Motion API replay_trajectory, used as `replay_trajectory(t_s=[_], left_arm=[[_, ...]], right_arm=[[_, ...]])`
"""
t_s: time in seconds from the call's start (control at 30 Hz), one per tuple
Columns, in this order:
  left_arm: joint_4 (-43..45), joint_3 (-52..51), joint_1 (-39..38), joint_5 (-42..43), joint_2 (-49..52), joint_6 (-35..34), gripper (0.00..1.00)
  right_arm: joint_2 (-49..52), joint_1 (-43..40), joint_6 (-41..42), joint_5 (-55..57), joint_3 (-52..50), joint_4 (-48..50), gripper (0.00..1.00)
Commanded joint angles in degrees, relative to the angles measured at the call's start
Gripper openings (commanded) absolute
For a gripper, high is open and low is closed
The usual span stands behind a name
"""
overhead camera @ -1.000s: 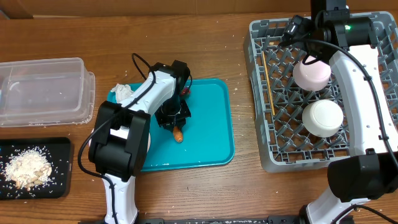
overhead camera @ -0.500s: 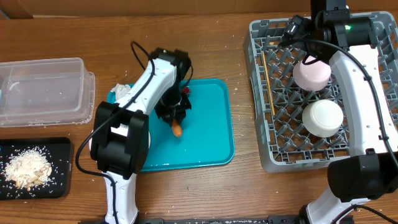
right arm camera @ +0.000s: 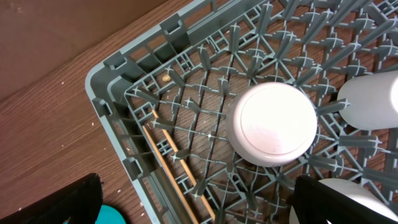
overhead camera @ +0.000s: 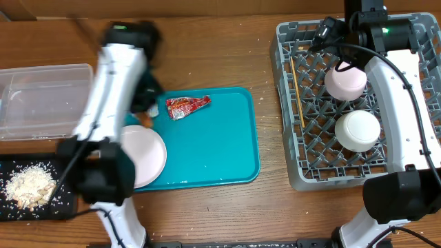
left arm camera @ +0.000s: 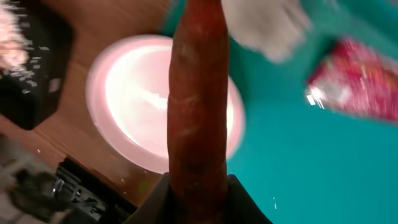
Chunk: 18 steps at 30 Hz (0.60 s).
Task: Sort waste into correct bins and load items into the dishwasher
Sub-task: 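Carry the carrot left and drop it onto the black tray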
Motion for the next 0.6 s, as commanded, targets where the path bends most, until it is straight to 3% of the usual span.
replay_trajectory(t_s=[0.0,0.33,0.57], left_arm=[[-0.1,1.3,8.4,-3.2,-4.7,-1.8,0.04],[3.8,-0.7,33.2,-3.0,-3.9,-1.8,0.06],[4.5,-0.9,43.2,-3.2,-1.5,-1.7,0.07]], right_arm=[[-0.4,0.2,0.1,0.5,0.4,0.2,1.0],[-0.4,0.2,0.1,0.5,0.4,0.2,1.0],[-0.4,0.2,0.0,0.5,0.4,0.2,1.0]])
